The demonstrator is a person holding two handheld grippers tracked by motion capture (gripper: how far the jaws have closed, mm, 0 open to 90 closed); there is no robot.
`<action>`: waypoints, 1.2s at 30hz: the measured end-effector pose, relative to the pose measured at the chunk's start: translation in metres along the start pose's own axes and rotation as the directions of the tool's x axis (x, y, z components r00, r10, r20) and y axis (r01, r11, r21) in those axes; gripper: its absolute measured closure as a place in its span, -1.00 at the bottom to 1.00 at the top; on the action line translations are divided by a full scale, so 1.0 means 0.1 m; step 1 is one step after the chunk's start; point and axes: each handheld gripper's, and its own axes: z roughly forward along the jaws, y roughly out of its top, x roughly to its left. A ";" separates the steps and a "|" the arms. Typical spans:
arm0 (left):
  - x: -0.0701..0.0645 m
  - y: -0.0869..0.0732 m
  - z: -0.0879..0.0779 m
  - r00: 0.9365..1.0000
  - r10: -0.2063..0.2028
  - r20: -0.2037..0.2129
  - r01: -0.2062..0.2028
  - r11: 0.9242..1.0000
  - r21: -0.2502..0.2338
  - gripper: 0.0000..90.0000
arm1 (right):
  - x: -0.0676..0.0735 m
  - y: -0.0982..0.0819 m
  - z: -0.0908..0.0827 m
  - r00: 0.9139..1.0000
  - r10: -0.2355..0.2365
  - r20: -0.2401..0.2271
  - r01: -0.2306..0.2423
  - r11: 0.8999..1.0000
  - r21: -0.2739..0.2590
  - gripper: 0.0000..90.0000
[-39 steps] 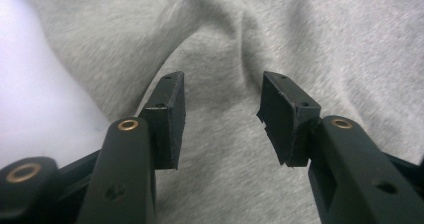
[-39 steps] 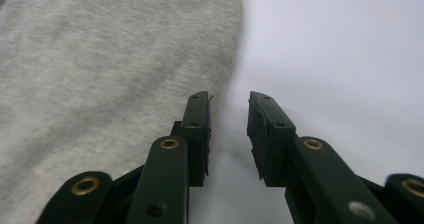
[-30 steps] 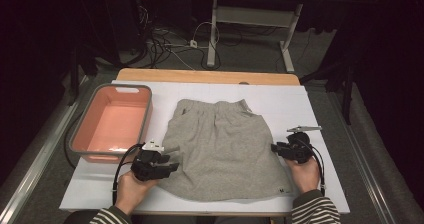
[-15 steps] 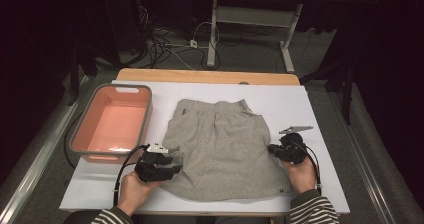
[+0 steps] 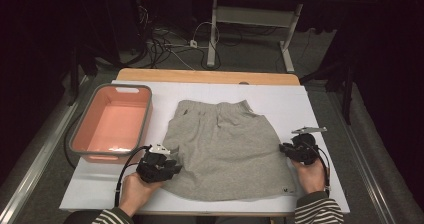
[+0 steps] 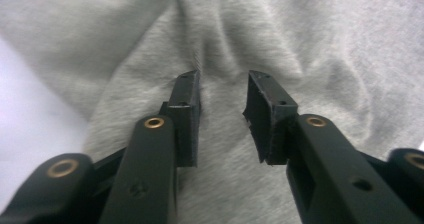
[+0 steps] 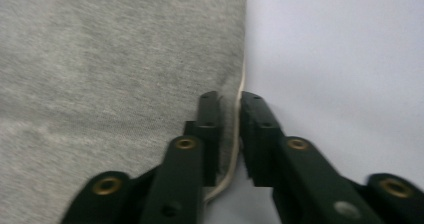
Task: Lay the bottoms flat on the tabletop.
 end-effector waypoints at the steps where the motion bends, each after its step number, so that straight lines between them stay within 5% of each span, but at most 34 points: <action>1: -0.02 0.00 0.01 1.000 0.006 -0.007 -0.006 1.000 0.003 0.54 | 0.05 0.01 -0.03 1.000 -0.012 -0.006 0.012 1.000 -0.015 0.57; 5: 0.00 0.02 -0.01 1.000 -0.009 0.019 0.008 0.999 0.037 0.88 | 0.31 0.02 -0.11 0.993 -0.071 -0.092 0.067 0.997 -0.046 0.53; 9: -0.06 0.01 -0.04 0.999 0.006 0.044 -0.009 0.998 0.067 0.92 | 0.64 -0.01 -0.06 0.973 -0.142 -0.182 0.140 0.990 -0.022 0.53; 13: -0.19 -0.08 -0.14 0.997 0.037 0.065 -0.043 0.995 0.092 0.93 | 0.82 -0.04 -0.02 0.961 -0.181 -0.208 0.184 0.983 -0.003 0.53; 16: -0.24 -0.13 -0.21 0.997 0.063 0.046 -0.066 0.995 0.077 0.92 | 0.86 -0.06 -0.02 0.958 -0.184 -0.218 0.188 0.982 -0.001 0.53; 22: -0.10 -0.15 -0.35 1.000 -0.001 0.002 0.001 1.000 -0.007 0.40 | 0.86 -0.11 -0.06 0.957 -0.185 -0.223 0.187 0.982 -0.010 0.52; 27: 0.02 -0.19 -0.46 0.998 -0.045 -0.039 0.043 0.998 -0.047 0.34 | 0.82 -0.12 -0.07 0.961 -0.174 -0.214 0.175 0.984 -0.013 0.53; 33: 0.15 -0.22 -0.43 0.995 -0.087 -0.051 0.086 0.996 -0.029 0.37 | 0.81 -0.10 -0.07 0.960 -0.183 -0.211 0.183 0.983 -0.019 0.53; 36: 0.19 -0.24 -0.35 0.994 -0.094 -0.058 0.095 0.995 0.018 0.37 | 0.80 -0.10 -0.08 0.960 -0.179 -0.213 0.179 0.984 -0.020 0.53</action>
